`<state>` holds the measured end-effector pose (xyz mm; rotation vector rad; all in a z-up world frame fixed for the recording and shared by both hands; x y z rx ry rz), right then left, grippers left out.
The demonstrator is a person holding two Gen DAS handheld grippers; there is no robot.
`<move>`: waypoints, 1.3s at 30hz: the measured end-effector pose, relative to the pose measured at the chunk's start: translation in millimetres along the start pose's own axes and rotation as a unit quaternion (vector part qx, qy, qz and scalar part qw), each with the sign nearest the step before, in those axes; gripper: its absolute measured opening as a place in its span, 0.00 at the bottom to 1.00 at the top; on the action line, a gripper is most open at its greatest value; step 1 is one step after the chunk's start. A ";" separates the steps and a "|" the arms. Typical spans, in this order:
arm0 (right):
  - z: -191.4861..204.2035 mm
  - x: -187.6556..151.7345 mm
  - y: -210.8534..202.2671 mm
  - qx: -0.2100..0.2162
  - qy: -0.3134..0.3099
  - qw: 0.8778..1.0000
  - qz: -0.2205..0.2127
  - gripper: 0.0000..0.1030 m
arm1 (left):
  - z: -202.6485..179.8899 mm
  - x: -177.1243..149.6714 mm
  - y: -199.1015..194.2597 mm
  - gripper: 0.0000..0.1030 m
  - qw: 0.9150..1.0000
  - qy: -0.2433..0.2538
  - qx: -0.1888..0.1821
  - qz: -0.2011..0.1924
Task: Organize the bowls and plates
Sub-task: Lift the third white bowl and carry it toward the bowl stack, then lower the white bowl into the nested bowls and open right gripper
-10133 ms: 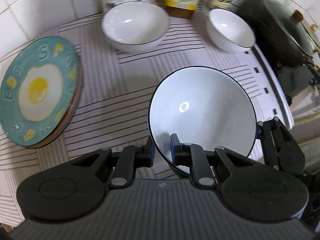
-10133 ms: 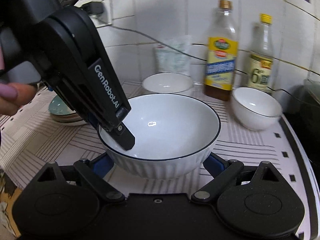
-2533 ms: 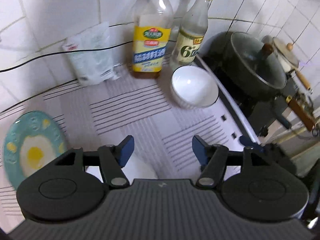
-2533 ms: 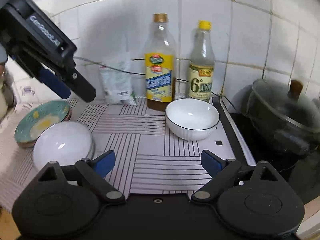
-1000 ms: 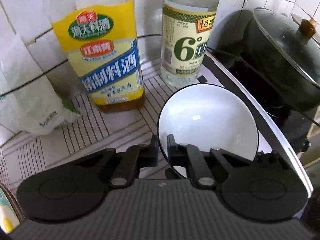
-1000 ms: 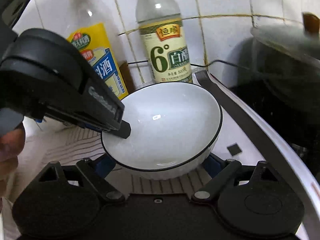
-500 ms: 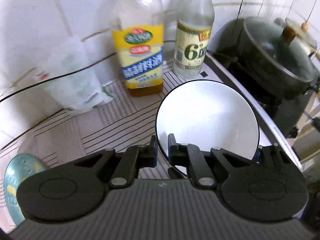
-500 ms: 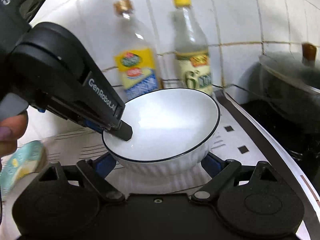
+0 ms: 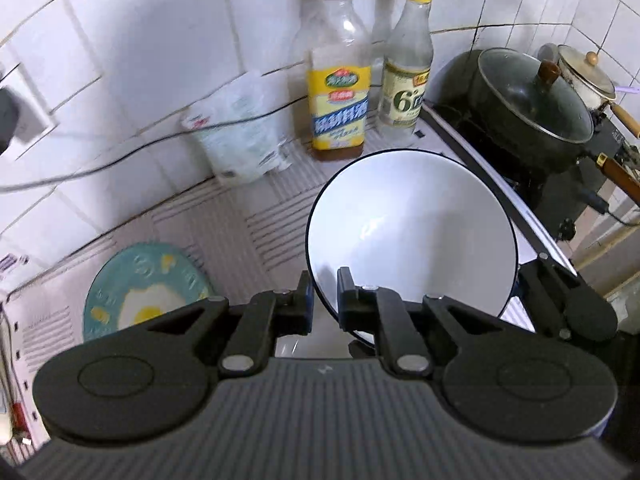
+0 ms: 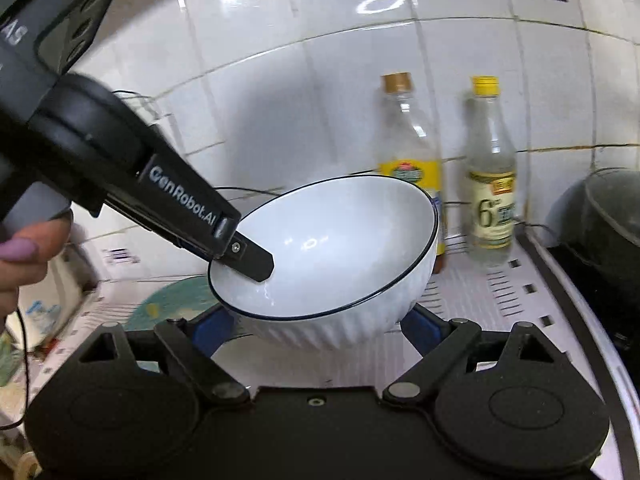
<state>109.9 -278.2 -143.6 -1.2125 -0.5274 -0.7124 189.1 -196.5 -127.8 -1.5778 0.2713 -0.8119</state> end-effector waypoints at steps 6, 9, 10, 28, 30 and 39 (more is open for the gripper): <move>24.7 -8.4 -0.7 0.021 -0.010 1.000 0.021 0.90 | 16.3 -25.8 -2.4 0.09 1.000 -0.019 0.002 0.019; 34.9 -17.5 3.3 0.031 -0.015 0.999 0.034 0.90 | 22.2 -39.9 4.5 0.09 0.999 -0.024 0.007 0.032; 37.6 -20.3 7.8 0.034 -0.020 0.998 0.040 0.90 | 25.8 -44.2 8.8 0.09 0.999 -0.031 0.004 0.039; 56.4 -49.0 46.1 -0.013 -0.070 0.991 0.115 0.89 | 41.5 -63.8 54.2 0.11 0.994 -0.057 -0.014 0.088; 57.0 -49.4 49.5 -0.020 -0.072 0.990 0.123 0.89 | 39.1 -63.9 57.6 0.12 0.994 -0.045 -0.009 0.095; 58.9 -55.3 59.3 -0.065 -0.102 0.983 0.138 0.89 | 39.0 -67.3 66.2 0.14 0.992 -0.051 -0.019 0.113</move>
Point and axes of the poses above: each gripper's, at about its wrist camera, not at the fingertips, and y roughly the way its jaws point, z to its left, x to its top, the point moved 7 cm from there along y, roughly the way its jaws point, and after that the axes turned 12 degrees about z, right-handed, at the moved point
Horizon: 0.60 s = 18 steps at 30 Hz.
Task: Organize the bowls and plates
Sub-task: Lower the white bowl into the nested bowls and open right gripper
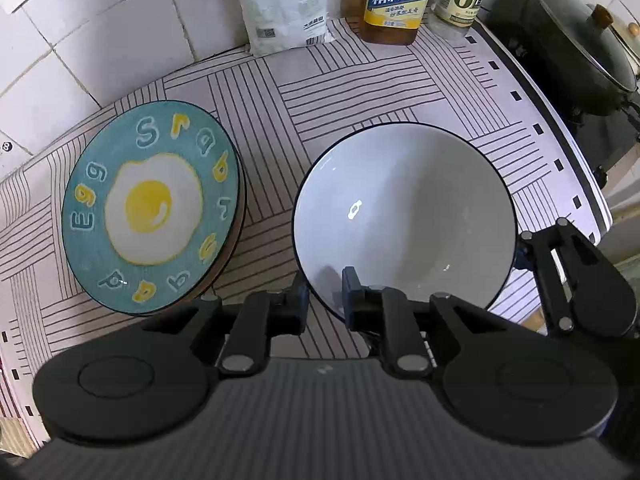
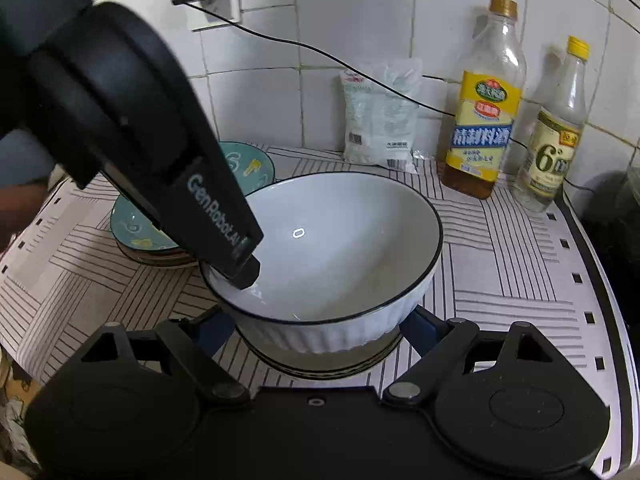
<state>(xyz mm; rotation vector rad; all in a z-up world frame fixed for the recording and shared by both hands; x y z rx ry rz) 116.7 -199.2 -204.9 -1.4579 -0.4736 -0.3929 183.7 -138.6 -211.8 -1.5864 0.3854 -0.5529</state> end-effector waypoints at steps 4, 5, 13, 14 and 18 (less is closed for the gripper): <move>0.7 0.4 -0.5 0.003 -0.008 1.000 0.003 0.89 | 0.7 1.5 2.1 0.14 1.000 -0.006 -0.003 0.002; 0.5 0.5 -0.6 0.003 -0.008 1.000 0.004 0.89 | 0.8 1.9 3.0 0.14 1.000 -0.009 -0.002 0.003; -0.7 2.0 1.9 0.010 -0.006 0.999 0.034 0.92 | 0.1 1.7 10.6 0.15 1.000 -0.018 0.009 0.004; -0.2 1.5 1.7 0.008 -0.008 0.999 0.034 0.92 | -0.4 1.7 11.2 0.15 1.000 -0.017 0.012 0.003; 0.5 0.6 1.3 0.002 -0.022 0.999 0.039 0.92 | -2.1 1.8 13.9 0.15 1.000 -0.017 0.022 0.001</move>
Point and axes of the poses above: each gripper's, at about its wrist camera, not at the fingertips, and y roughly the way its jaws point, z to its left, x to its top, the point moved 7 cm from there along y, roughly the way its jaws point, and after that the axes turned 12 degrees about z, right-handed, at the moved point
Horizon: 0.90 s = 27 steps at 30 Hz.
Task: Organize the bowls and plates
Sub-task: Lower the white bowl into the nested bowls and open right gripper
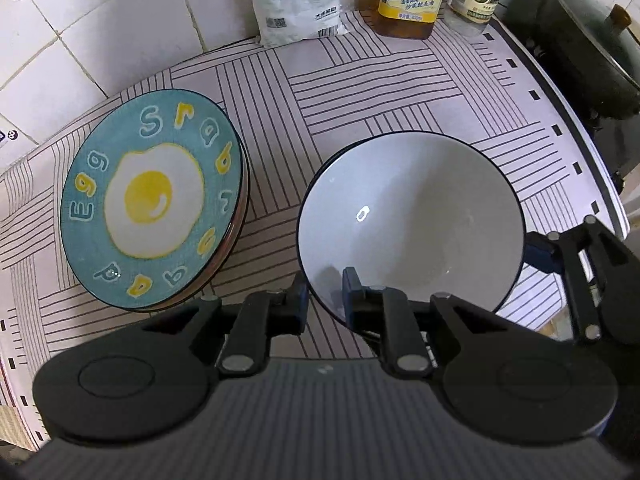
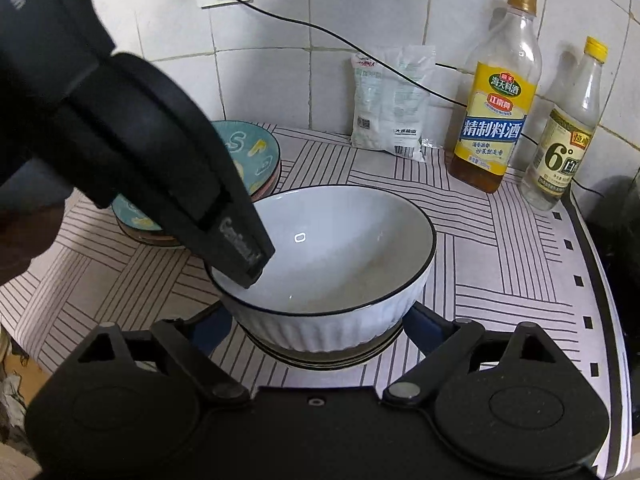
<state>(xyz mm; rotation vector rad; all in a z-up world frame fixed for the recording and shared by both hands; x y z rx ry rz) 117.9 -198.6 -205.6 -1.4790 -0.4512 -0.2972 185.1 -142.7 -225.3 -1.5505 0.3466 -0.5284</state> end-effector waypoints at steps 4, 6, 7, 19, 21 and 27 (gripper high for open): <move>-1.1 -3.6 -0.8 -0.006 -0.012 1.000 0.003 0.92 | -2.7 2.4 3.4 0.15 1.000 0.008 0.020 -0.007; -1.4 -4.7 -2.3 -0.010 -0.013 1.000 -0.010 0.92 | -4.5 3.2 3.3 0.15 0.999 0.011 0.032 -0.014; -1.2 -5.0 -2.4 -0.011 -0.011 1.000 -0.015 0.92 | -4.4 3.1 3.3 0.15 0.999 0.012 0.036 -0.017; 1.1 -11.1 -5.0 -0.018 -0.014 0.999 -0.032 0.92 | 8.5 2.1 2.6 0.17 0.999 -0.037 -0.017 -0.005; -0.2 -13.3 -6.5 -0.019 -0.008 0.999 -0.029 0.92 | 10.2 0.8 -0.4 0.18 0.999 -0.041 -0.030 -0.007; -4.1 -23.0 -17.1 -0.003 0.032 0.999 -0.028 0.93 | 12.8 -10.3 -12.1 0.23 0.996 -0.050 -0.065 -0.025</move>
Point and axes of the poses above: each gripper's, at about its wrist camera, not at the fingertips, and y roughly the way its jaws point, z to its left, x to its top, the point moved 7 cm from there along y, roughly the way its jaws point, and after that the axes turned 12 degrees about z, right-handed, at the moved point
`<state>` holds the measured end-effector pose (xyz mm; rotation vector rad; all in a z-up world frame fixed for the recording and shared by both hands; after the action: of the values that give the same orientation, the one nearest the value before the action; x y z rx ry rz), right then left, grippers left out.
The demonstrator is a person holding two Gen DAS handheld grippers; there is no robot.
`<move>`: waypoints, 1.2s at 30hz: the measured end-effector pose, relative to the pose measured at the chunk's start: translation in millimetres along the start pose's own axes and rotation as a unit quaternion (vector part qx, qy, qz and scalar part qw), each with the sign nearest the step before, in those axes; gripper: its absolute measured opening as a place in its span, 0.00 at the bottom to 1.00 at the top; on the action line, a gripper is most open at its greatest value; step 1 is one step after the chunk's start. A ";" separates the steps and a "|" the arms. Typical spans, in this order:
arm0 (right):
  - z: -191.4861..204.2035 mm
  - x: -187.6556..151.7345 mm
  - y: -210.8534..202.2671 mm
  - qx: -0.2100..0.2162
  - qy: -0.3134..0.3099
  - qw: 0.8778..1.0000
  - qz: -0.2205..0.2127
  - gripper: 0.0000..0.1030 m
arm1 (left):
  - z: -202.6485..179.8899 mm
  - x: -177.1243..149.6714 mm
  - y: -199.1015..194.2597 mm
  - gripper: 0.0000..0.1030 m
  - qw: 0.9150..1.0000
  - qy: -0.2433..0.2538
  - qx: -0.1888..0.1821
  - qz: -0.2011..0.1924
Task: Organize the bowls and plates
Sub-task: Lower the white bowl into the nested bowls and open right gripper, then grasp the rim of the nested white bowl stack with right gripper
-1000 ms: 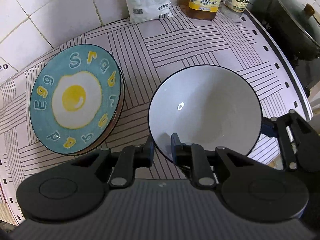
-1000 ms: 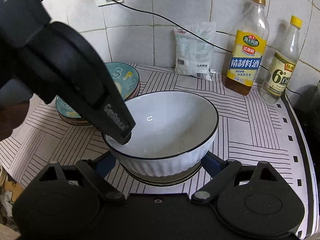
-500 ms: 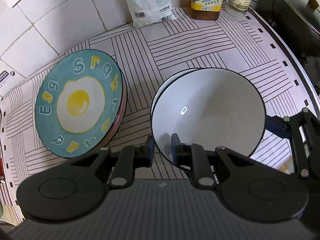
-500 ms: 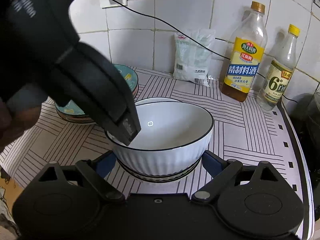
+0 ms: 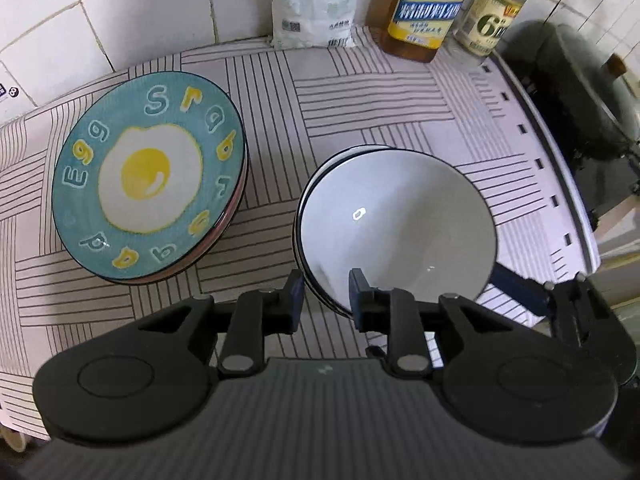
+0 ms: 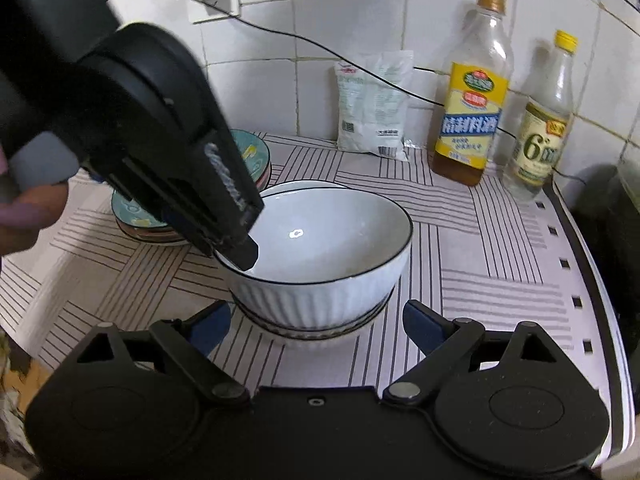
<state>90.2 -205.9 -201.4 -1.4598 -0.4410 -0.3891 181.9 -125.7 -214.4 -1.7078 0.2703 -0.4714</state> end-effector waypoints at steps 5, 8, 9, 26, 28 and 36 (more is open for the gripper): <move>3.0 -5.1 -16.6 0.007 0.019 1.000 -0.008 0.93 | 2.5 -11.8 -19.7 0.31 1.000 0.001 -0.015 -0.025; 5.1 -7.4 -30.7 0.005 0.020 1.000 -0.019 0.93 | 3.6 -19.5 -26.9 0.31 0.999 0.011 -0.008 -0.030; 6.2 -8.7 -35.0 0.003 0.019 1.000 -0.023 0.93 | 4.9 -22.9 -28.9 0.31 0.999 0.011 -0.005 -0.032; 15.8 -36.4 -57.7 -0.008 -0.033 0.998 -0.044 0.93 | 18.8 -67.4 -41.8 0.33 0.998 0.006 -0.040 -0.056; 14.4 -43.3 -54.7 0.000 -0.026 0.999 -0.042 0.93 | 21.2 -71.6 -37.2 0.33 0.997 0.004 -0.048 -0.056; 0.8 -64.2 -29.6 0.007 0.006 0.999 -0.039 0.93 | 26.2 -78.6 -29.1 0.40 0.988 -0.002 -0.115 -0.102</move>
<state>19.9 -208.3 -208.7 -1.4294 -0.4914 -0.4570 121.7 -63.1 -201.9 -1.9718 0.1508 -0.6054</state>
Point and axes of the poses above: each gripper's, at about its wrist camera, not at the fingertips, and y roughly the way its jaws point, z to its left, x to its top, the point moved 7 cm from there along y, roughly the way its jaws point, and after that the axes turned 12 degrees about z, right-handed, at the moved point
